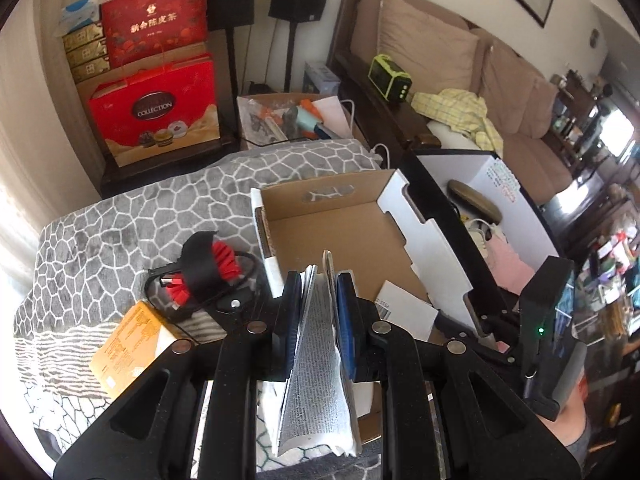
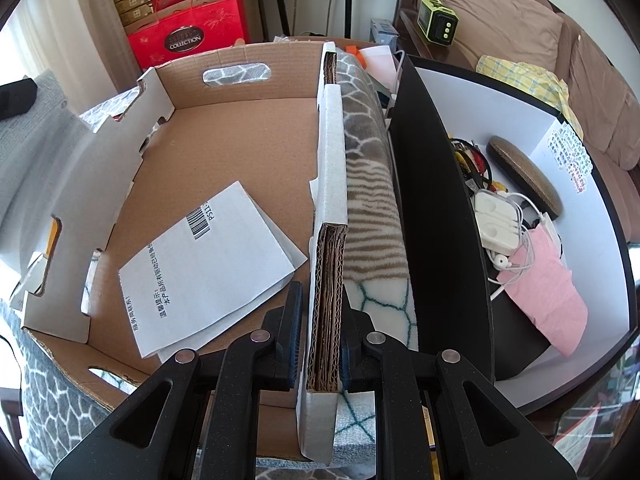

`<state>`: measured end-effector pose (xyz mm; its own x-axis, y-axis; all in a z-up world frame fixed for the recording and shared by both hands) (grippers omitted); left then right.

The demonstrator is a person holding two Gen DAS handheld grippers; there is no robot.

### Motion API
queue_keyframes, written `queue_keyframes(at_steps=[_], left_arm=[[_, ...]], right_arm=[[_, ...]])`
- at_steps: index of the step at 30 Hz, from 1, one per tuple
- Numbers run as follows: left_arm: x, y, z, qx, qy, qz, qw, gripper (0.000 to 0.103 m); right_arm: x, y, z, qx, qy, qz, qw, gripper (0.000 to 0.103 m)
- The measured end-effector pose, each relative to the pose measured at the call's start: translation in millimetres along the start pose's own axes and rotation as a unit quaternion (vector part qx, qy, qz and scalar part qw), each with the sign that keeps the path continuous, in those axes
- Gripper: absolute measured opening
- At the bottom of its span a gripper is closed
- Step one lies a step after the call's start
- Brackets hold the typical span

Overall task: Organize objects
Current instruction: 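Carry the printed booklet with the left tool and release it into the tray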

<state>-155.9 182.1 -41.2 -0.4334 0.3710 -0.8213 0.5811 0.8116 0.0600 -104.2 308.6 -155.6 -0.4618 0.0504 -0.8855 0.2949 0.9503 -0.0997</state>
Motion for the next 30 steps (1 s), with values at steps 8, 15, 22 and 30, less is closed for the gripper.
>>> queue_keyframes(at_steps=[8, 15, 22, 30], left_arm=[[1.8, 37.9, -8.7, 0.029, 0.005, 0.007, 0.9995, 0.016], [-16.5, 46.4, -21.0, 0.022, 0.020, 0.034, 0.9989, 0.016], [-12.1, 53.1, -23.5, -0.004, 0.011, 0.082, 0.9966, 0.017], [42.3, 40.4, 7.4, -0.082, -0.032, 0.095, 0.9915, 0.020]], right_arm=[[-0.2, -1.5, -0.4, 0.002, 0.000, -0.001, 1.000, 0.015], [-0.1, -1.3, -0.4, 0.003, 0.000, -0.002, 1.000, 0.016], [-0.1, -1.8, -0.3, 0.003, 0.000, -0.002, 1.000, 0.016], [0.2, -1.5, 0.3, 0.002, 0.000, -0.001, 1.000, 0.016]])
Point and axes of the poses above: each gripper's, at about its wrist camera, not at the fingertips, and x roughly the way its jaws point, y to its right, z to its underside, the point moved 8 cm from there along x, roughly the way its jaws point, and after that the axes turned 10 degrees about x, right-handed, at the moved point
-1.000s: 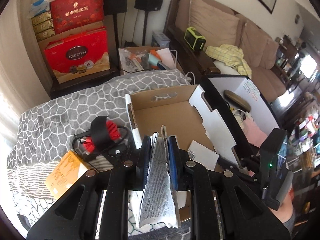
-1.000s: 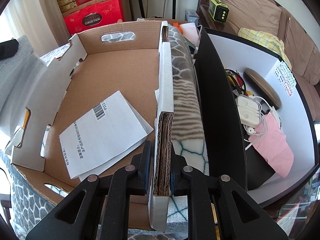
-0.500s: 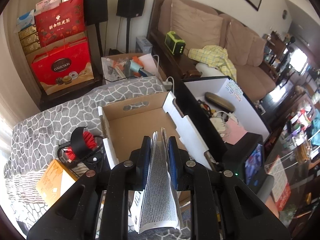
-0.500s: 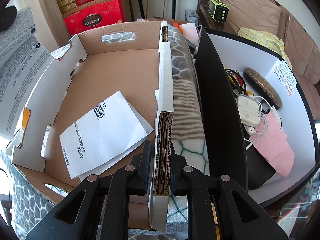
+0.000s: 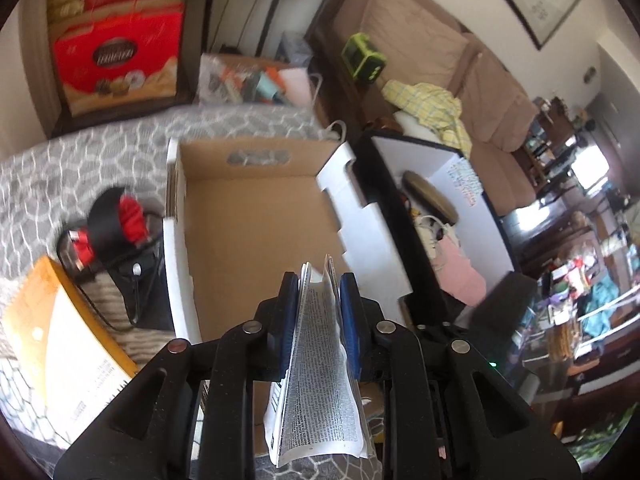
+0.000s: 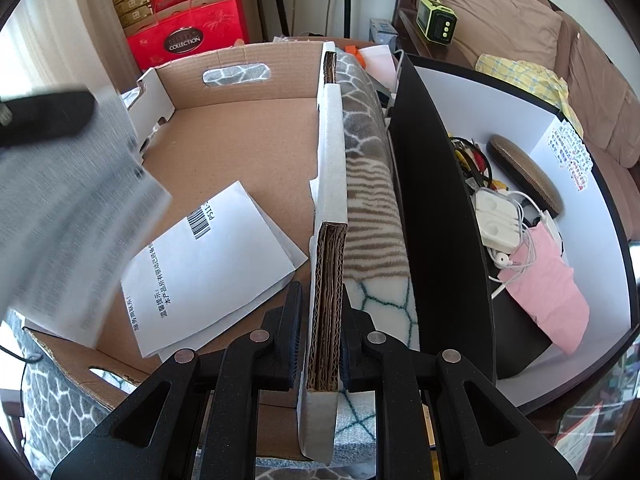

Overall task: Organize objects
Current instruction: 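Carry the printed booklet with the left tool and release it into the tray, then move the left tool back over the yellow box toward the red-black strap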

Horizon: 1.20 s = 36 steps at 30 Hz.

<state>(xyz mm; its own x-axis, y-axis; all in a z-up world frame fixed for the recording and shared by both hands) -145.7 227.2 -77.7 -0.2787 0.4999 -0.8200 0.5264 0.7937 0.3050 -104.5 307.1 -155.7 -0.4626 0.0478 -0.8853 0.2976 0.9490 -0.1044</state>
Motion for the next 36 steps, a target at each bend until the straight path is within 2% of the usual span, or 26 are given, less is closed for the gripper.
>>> queue_keyframes(at_steps=[2, 6, 12, 15, 18, 27, 28, 30, 36], left_arm=[[10.5, -9.1, 8.1, -0.016, -0.008, -0.010, 0.9998, 0.025], [14.0, -19.1, 15.0, -0.018, -0.003, -0.045, 0.9988, 0.053], [11.1, -16.8, 18.3, 0.006, -0.007, -0.062, 0.9980, 0.065], [9.9, -14.5, 19.7, 0.015, -0.014, -0.063, 0.9978, 0.071], [12.2, -11.8, 21.7, 0.025, -0.029, -0.062, 0.9973, 0.071], [26.1, -5.2, 27.9, 0.064, -0.069, -0.103, 0.9902, 0.071], [27.5, -4.9, 28.0, 0.066, -0.073, -0.106, 0.9895, 0.072], [31.1, -4.3, 29.4, 0.068, -0.085, -0.108, 0.9881, 0.083], [30.0, -3.6, 32.2, 0.046, -0.087, -0.091, 0.9910, 0.090]], right_arm=[[0.0, 0.0, 0.1, 0.000, 0.000, 0.000, 1.000, 0.016], [0.2, -0.5, -0.1, 0.001, 0.000, -0.001, 1.000, 0.016], [0.4, 0.1, 0.2, 0.001, 0.000, -0.001, 1.000, 0.016], [0.5, -0.3, 0.1, 0.001, 0.000, 0.000, 1.000, 0.016], [0.4, 0.2, 0.3, 0.001, 0.000, -0.001, 1.000, 0.016], [0.3, 0.7, 0.7, 0.001, 0.000, 0.000, 1.000, 0.016], [0.3, 1.0, 0.9, 0.001, 0.000, -0.001, 1.000, 0.016], [0.3, 1.2, 1.1, 0.001, -0.001, -0.001, 1.000, 0.016], [-0.1, 1.5, 1.3, 0.002, -0.001, -0.002, 1.000, 0.016]])
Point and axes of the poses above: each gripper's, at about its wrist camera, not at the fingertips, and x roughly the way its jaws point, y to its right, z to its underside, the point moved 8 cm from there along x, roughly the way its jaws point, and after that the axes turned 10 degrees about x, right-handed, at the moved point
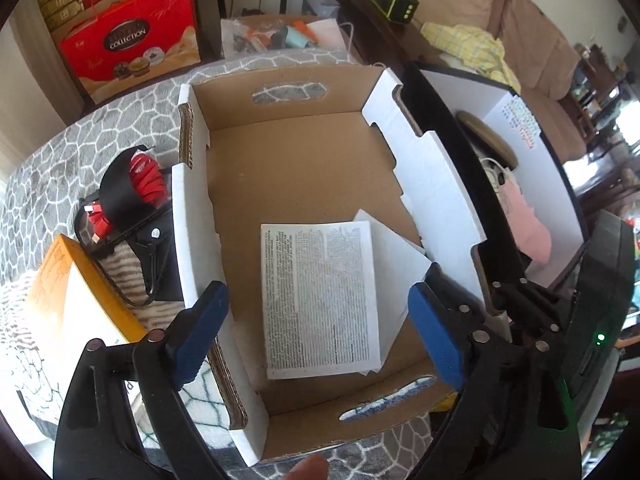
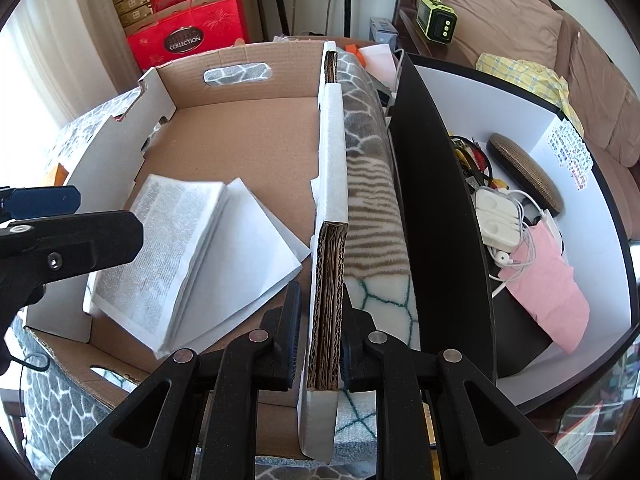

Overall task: Organize objects
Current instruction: 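Move the left tool back over the yellow box toward the red-black strap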

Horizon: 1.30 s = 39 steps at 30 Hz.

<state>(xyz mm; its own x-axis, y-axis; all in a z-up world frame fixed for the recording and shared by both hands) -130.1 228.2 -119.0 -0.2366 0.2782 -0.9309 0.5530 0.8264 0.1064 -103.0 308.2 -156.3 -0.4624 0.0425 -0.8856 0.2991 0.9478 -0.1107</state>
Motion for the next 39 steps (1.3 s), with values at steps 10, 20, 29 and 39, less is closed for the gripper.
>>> queue_keyframes(at_steps=[10, 20, 29, 39], left_arm=[[-42.5, -21.5, -2.7, 0.008, 0.060, -0.012, 0.9981, 0.090], [-72.9, -101.9, 15.4, -0.022, 0.077, -0.076, 0.9939, 0.090], [-76.5, -158.6, 46.1, -0.065, 0.066, -0.094, 0.9912, 0.090], [-70.6, -212.7, 80.9, -0.121, 0.053, -0.096, 0.9866, 0.090]], right_arm=[[-0.8, -0.1, 0.9, 0.000, 0.000, 0.000, 1.000, 0.017], [-0.7, -0.7, 0.5, -0.001, 0.000, 0.001, 1.000, 0.017], [-0.7, -0.9, 0.4, -0.001, 0.000, 0.001, 1.000, 0.017], [-0.7, -1.0, 0.5, -0.001, 0.000, 0.002, 1.000, 0.017]])
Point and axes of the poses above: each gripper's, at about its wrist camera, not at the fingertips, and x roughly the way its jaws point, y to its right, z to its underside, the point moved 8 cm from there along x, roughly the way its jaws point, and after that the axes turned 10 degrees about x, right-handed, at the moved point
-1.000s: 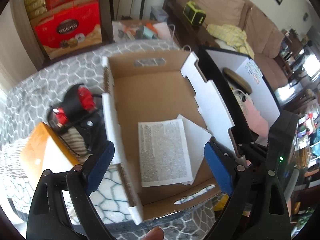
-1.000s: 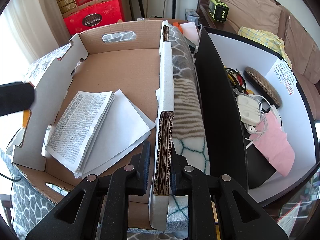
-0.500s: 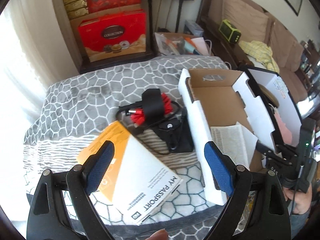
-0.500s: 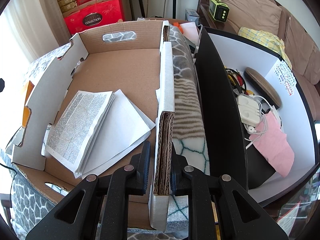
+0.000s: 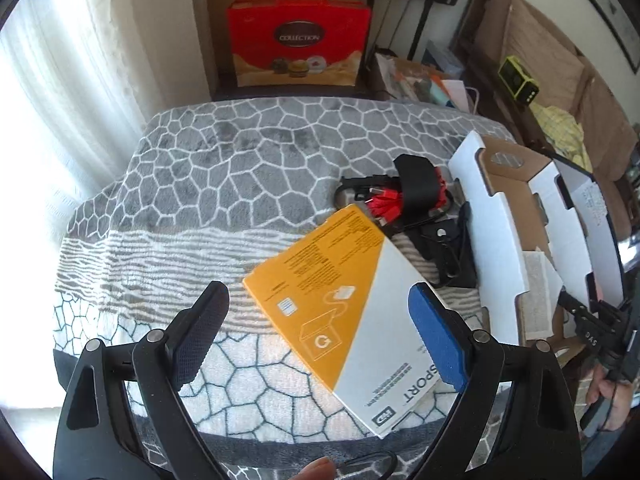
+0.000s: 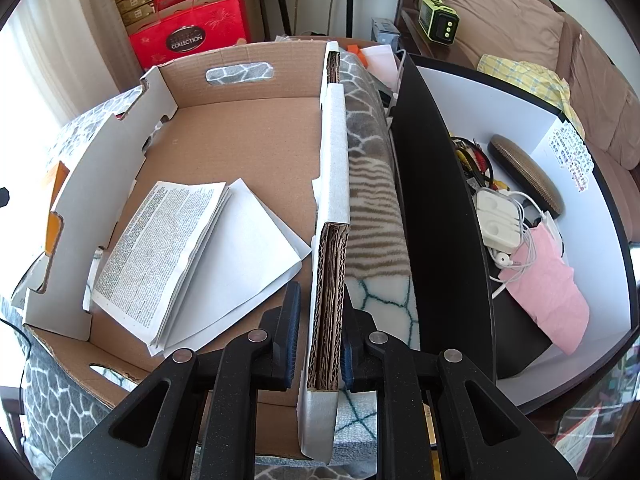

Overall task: Organize objects
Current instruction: 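Move the left tool back over the yellow box toward the red-black strap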

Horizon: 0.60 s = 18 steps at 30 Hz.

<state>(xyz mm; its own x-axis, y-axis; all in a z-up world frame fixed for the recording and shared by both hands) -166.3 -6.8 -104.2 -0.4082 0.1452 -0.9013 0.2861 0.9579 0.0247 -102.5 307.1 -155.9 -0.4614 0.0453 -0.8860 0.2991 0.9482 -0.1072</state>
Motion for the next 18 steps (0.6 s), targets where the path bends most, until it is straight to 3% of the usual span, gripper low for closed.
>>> queue_keyframes(at_steps=[8, 18], left_arm=[[15.0, -33.0, 27.2, -0.046, -0.019, 0.028, 0.9984, 0.086], [28.6, -34.7, 42.7, -0.093, -0.029, 0.104, 0.9898, 0.086]], right_arm=[[-0.3, -3.0, -0.1, -0.004, 0.000, 0.002, 1.000, 0.018], [0.6, -3.7, -1.5, -0.007, 0.001, 0.003, 1.000, 0.018]])
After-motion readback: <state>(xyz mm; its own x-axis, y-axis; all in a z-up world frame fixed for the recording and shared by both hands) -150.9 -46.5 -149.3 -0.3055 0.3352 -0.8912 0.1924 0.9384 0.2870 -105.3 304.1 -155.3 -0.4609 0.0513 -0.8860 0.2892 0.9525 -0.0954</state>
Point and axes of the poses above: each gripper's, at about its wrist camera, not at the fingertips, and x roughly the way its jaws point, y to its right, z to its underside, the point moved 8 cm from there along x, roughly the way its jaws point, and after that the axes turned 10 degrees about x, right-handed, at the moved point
